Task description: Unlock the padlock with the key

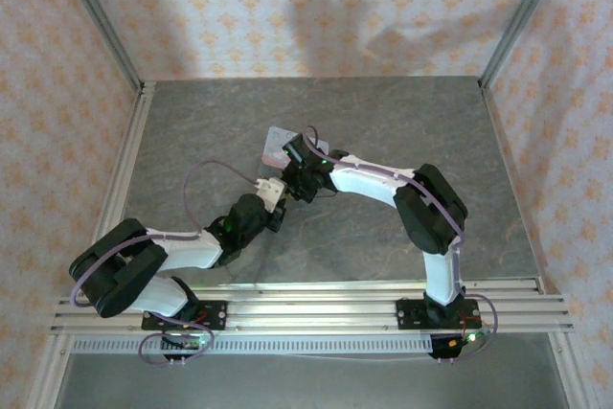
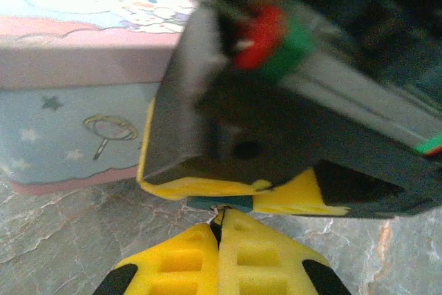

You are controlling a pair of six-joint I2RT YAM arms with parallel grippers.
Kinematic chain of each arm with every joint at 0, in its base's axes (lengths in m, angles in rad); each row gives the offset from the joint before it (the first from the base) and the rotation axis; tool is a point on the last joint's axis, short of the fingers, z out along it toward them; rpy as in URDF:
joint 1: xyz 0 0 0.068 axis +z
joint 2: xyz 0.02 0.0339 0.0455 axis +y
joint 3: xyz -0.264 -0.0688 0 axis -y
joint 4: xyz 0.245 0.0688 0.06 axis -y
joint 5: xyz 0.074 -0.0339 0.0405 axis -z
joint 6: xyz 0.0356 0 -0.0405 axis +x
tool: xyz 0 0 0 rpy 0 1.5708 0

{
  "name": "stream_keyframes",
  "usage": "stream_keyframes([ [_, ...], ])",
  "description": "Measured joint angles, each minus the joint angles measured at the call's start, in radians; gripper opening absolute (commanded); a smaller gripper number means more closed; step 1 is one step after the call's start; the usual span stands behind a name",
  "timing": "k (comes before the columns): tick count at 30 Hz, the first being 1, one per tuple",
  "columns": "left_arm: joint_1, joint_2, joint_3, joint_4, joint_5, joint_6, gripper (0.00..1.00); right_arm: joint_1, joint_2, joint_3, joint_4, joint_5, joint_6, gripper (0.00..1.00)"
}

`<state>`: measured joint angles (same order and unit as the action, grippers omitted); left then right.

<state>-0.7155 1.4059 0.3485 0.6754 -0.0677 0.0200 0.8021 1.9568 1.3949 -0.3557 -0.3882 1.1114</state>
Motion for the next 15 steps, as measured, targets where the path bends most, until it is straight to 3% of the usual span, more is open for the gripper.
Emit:
stream_keyframes([
  [5, -0.042, 0.077, 0.011, 0.047, -0.038, 0.017, 0.00, -0.001, 0.012, 0.015, -0.072, 0.038, -0.063, 0.00],
  [12, 0.045, 0.116, -0.054, 0.223, 0.134, -0.149, 0.00, 0.000, 0.015, 0.017, -0.073, 0.050, -0.077, 0.28],
  [15, 0.072, 0.116, -0.064, 0.241, 0.192, -0.194, 0.00, 0.002, 0.015, 0.016, -0.067, 0.030, -0.065, 0.35],
])
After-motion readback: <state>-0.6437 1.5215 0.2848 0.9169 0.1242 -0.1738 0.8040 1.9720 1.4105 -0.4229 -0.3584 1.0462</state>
